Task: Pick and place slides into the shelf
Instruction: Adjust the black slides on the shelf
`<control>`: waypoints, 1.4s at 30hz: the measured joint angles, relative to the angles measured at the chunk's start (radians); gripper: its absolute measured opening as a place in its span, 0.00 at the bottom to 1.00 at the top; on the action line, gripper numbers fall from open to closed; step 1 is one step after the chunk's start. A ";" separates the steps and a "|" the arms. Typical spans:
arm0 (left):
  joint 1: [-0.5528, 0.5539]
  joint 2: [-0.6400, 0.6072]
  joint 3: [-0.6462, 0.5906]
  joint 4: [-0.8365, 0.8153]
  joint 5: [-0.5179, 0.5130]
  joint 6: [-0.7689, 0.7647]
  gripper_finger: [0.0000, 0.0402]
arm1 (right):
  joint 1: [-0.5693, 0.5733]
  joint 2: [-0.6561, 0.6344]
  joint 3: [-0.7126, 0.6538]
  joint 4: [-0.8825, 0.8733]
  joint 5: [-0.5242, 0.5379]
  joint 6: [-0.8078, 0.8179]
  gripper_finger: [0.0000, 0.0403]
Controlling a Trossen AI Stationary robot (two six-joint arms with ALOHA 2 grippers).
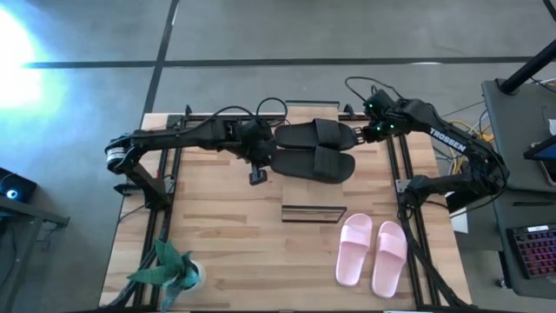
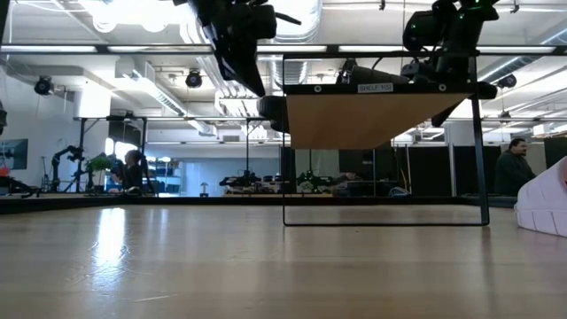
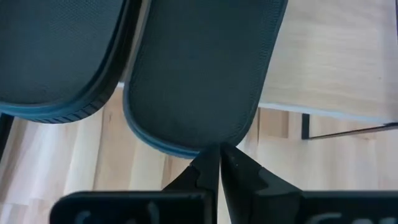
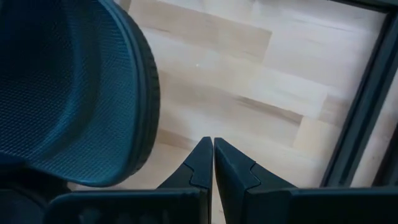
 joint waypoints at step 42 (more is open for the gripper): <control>-0.007 0.002 -0.051 0.086 -0.016 0.026 0.00 | 0.072 0.000 -0.002 0.043 -0.023 0.039 0.02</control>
